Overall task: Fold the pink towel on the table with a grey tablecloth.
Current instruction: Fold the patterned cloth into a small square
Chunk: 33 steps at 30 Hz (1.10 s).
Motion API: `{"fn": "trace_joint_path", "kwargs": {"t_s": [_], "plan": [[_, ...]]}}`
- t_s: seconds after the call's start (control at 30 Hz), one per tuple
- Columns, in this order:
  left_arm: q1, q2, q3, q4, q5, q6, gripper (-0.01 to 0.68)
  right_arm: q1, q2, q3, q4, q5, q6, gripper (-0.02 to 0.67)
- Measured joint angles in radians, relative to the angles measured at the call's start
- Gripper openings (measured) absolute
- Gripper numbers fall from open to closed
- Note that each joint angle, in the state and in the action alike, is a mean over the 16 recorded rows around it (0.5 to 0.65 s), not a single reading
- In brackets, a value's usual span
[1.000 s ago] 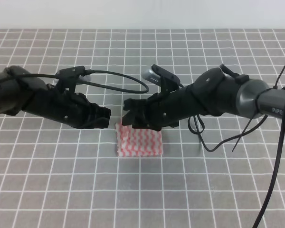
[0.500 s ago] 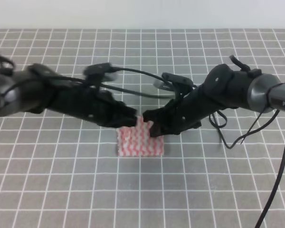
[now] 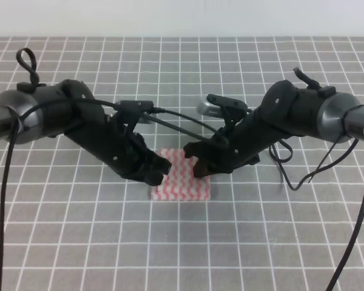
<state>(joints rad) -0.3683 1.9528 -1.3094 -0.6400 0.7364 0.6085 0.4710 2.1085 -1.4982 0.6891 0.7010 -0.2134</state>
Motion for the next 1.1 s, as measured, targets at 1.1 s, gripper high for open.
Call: {"fn": "trace_joint_path", "kwargs": {"t_s": [1.1], "plan": [[0.000, 0.073, -0.149, 0.007, 0.023, -0.020, -0.003, -0.044, -0.043, -0.008, -0.003, 0.054, -0.004, -0.016]]}}
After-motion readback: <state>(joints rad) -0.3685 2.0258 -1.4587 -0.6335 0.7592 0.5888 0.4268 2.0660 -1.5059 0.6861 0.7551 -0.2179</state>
